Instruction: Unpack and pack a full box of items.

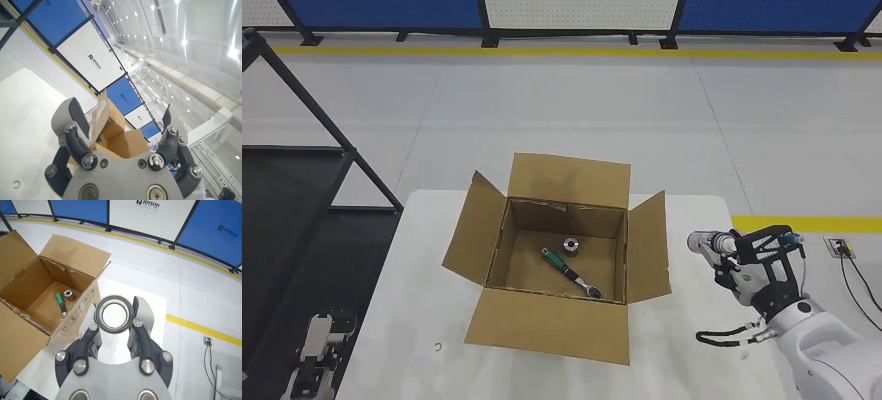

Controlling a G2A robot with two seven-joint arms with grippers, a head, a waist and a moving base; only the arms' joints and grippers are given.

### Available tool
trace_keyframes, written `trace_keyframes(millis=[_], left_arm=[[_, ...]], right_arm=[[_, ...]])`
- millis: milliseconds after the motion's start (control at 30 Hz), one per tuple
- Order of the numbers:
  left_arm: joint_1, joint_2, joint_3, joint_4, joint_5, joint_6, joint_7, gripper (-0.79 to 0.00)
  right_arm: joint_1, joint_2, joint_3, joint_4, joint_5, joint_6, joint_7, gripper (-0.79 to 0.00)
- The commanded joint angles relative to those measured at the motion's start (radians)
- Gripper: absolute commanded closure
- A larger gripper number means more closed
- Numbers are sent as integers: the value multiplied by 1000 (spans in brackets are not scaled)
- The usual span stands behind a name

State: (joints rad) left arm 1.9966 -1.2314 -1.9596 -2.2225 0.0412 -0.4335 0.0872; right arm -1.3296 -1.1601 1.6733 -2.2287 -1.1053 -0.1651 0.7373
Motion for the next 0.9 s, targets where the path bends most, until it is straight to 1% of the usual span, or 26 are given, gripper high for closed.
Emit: trace_keyframes(millis=[0, 167, 233, 300, 367, 533, 700, 867], left_arm=[[0, 0, 0, 0, 0, 0, 0, -785], [0, 0, 0, 0, 0, 0, 0, -785], [0, 0, 0, 0, 0, 0, 0, -785], [0, 0, 0, 0, 0, 0, 0, -785], [0, 0, 0, 0, 0, 0, 0, -785], [0, 0, 0, 0, 0, 0, 0, -785], [0, 0, 0, 0, 0, 0, 0, -785], [0, 0, 0, 0, 0, 0, 0, -785]], right_arm=[[-5, 0, -12, -19, -17, -3, -33, 0], [2, 0, -64, -81, -49, -25, -94, 0], [17, 0, -88, -89, -41, -40, -91, 0], [52, 0, -123, -86, -15, -57, -61, 0], [110, 0, -165, -65, 0, -71, -13, 0], [298, -7, -321, 27, 19, -99, 108, 0], [483, -29, -495, 168, 26, -55, 214, 0], [636, -58, -642, 301, 16, -8, 291, 0]])
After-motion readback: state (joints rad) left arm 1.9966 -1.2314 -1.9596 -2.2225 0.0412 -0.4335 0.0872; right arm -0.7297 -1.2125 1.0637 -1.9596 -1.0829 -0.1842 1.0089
